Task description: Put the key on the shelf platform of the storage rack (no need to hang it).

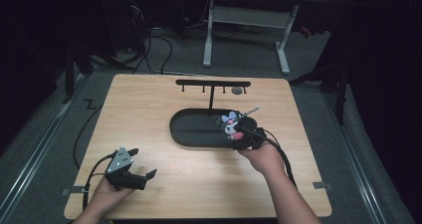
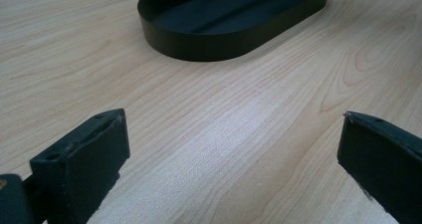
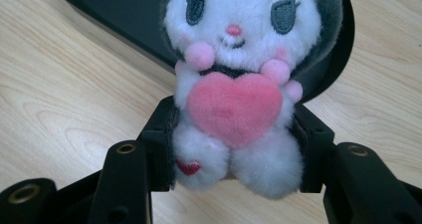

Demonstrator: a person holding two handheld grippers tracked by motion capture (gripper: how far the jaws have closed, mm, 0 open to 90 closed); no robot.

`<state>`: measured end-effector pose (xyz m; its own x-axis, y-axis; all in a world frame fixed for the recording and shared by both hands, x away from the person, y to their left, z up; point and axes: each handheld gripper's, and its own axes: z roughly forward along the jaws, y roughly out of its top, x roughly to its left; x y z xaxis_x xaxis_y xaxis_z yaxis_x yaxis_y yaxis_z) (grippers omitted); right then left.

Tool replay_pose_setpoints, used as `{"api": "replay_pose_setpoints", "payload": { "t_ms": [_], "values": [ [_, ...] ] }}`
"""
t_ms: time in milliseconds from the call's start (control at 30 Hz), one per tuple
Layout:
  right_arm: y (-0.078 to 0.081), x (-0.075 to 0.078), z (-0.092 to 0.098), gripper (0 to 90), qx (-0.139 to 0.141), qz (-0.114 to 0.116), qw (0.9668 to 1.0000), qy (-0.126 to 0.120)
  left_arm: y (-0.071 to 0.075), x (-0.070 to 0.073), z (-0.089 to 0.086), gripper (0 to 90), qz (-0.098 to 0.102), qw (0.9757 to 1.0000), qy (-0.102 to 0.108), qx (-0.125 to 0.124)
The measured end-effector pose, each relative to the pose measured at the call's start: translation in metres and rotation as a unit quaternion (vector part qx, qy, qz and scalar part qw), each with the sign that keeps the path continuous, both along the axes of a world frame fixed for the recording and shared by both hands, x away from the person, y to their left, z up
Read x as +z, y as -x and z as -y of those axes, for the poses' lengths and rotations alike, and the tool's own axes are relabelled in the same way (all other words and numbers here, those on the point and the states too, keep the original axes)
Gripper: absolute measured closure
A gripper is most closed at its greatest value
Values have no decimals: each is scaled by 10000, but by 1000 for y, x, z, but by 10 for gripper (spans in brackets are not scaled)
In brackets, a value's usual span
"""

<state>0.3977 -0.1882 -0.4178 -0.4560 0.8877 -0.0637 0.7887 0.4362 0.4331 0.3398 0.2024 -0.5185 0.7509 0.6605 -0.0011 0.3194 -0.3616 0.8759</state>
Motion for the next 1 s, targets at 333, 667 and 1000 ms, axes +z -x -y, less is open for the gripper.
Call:
{"api": "replay_pose_setpoints", "payload": {
  "t_ms": [333, 667, 1000],
  "values": [
    [-24, -9, -8, 482, -82, -57, 9999, 16, 0, 0, 1, 8, -42, 10000, -30, -18],
    [-49, -15, -20, 482, -99, -62, 9999, 112, 1, -1, -3, 8, -46, 10000, 10, -5],
    [-62, -17, -31, 482, -87, -56, 9999, 128, 3, 0, -5, 7, -54, 10000, -5, 14]
  ]
}}
